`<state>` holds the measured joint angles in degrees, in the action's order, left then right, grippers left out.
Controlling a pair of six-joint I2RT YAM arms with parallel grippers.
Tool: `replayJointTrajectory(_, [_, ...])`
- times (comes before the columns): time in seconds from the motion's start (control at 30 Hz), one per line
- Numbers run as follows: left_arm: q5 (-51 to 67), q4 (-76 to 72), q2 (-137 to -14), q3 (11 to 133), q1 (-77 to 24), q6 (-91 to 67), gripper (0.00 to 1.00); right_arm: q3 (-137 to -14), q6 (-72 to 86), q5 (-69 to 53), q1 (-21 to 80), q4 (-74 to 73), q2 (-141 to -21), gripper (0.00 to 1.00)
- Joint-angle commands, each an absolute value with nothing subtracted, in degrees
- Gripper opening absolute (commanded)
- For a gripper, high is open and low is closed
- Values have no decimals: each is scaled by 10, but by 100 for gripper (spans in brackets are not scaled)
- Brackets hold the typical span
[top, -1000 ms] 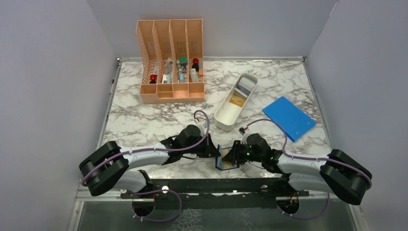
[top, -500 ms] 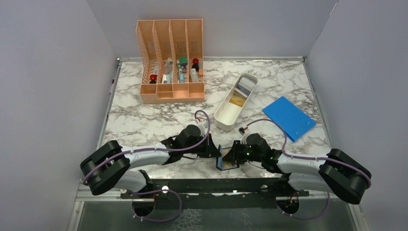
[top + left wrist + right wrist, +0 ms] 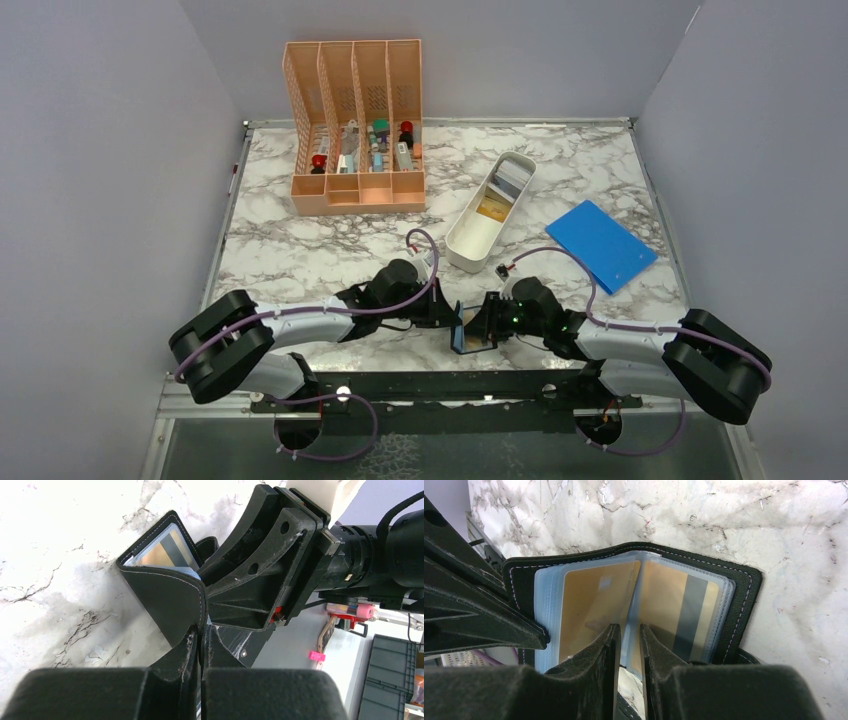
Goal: Put the credit cards into the card holder
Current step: Turn over the card slot in the card holder.
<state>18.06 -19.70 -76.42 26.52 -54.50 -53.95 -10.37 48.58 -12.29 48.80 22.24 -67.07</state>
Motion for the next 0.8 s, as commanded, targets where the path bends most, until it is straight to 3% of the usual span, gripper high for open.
replayJointTrajectory(0.0, [199, -232, -771, 265, -550, -540, 0, -100, 482, -127, 492, 204, -673, 27])
replayJointTrajectory(0.43, [146, -142, -789, 295, -549, -524, 1, -171, 463, -36, 492, -26, -508, 46])
replayJointTrajectory(0.57, [144, -131, -796, 307, -549, -521, 1, -180, 458, -39, 492, -49, -472, 50])
replayJointTrajectory(0.67, [143, -123, -802, 314, -549, -519, 1, -185, 461, -45, 492, -49, -464, 61])
replayJointTrajectory(0.77, [147, -123, -806, 317, -549, -521, 1, -190, 461, -39, 492, -57, -474, 62])
